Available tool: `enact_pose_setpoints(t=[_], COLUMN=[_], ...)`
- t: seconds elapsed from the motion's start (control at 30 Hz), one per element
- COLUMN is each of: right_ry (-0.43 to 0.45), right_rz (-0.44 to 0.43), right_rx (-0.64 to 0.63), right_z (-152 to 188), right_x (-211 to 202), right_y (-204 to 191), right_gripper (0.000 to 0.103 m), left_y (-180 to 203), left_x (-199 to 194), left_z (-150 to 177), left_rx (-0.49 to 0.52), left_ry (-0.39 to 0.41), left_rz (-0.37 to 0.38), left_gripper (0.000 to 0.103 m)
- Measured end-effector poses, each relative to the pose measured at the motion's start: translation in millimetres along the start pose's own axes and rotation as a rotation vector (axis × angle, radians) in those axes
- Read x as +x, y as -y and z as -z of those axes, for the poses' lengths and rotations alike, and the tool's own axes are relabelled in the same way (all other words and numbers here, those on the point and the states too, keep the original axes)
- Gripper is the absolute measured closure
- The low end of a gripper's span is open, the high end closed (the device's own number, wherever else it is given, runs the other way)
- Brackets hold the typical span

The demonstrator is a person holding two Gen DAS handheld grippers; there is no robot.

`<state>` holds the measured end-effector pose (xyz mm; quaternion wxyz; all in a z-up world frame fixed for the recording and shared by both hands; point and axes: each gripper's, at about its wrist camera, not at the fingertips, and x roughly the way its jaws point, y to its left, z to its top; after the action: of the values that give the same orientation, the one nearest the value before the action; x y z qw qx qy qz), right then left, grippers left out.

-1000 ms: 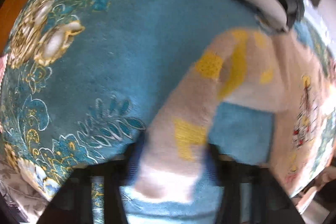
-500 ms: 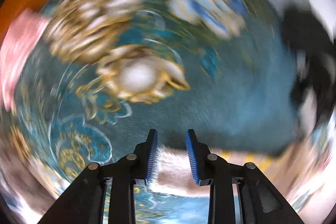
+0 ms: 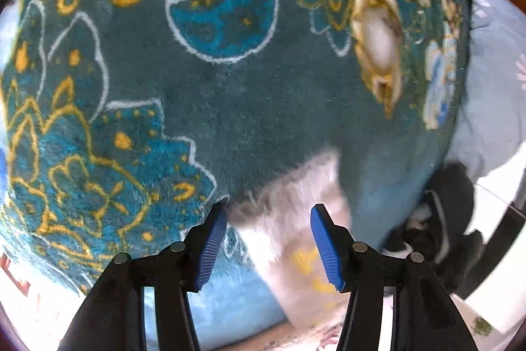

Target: Fold clothes

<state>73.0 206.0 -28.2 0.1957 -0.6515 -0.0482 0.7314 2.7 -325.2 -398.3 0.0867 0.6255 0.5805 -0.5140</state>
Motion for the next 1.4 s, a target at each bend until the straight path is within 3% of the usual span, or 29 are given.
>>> enact_pose_setpoints(t=[0.1, 0.17, 0.2, 0.33, 0.57, 0.7, 0.83, 1.03, 1.17, 1.3, 1.4], right_ry=[0.012, 0.008, -0.002, -0.018, 0.052, 0.057, 0.077, 0.129, 0.131, 0.114, 0.072], right_rz=[-0.007, -0.019, -0.027, -0.070, -0.149, -0.201, -0.249, -0.299, -0.322, -0.332, -0.348], right_rx=[0.003, 0.008, 0.011, 0.018, -0.006, 0.006, 0.047, 0.181, 0.227, 0.288, 0.344], right_z=[-2, -2, -1, -4, -15, -10, -3, 3, 16, 36, 55], right_x=[-2, 0, 3, 11, 10, 19, 31, 60, 92, 134, 165], right_y=[1, 1, 0, -7, -14, -8, 23, 120, 195, 268, 310], right_gripper=[0.015, 0.015, 0.015, 0.015, 0.015, 0.015, 0.015, 0.015, 0.015, 0.015, 0.015], left_y=[13, 22, 26, 44, 74, 122, 164, 229, 262, 288, 289], left_x=[0, -1, -2, -22, -58, -91, -123, -122, -90, -25, 33], left_z=[6, 11, 13, 24, 64, 86, 140, 266, 364, 455, 495], left_rx=[0.034, 0.059, 0.069, 0.127, 0.233, 0.384, 0.535, 0.728, 0.811, 0.932, 0.966], left_ry=[0.029, 0.050, 0.059, 0.099, 0.163, 0.206, 0.259, 0.300, 0.274, 0.226, 0.165], left_rz=[-0.072, -0.124, -0.138, -0.095, -0.036, -0.012, 0.013, 0.028, 0.010, -0.093, -0.176], left_gripper=[0.046, 0.080, 0.089, 0.090, 0.090, 0.090, 0.090, 0.090, 0.090, 0.090, 0.090])
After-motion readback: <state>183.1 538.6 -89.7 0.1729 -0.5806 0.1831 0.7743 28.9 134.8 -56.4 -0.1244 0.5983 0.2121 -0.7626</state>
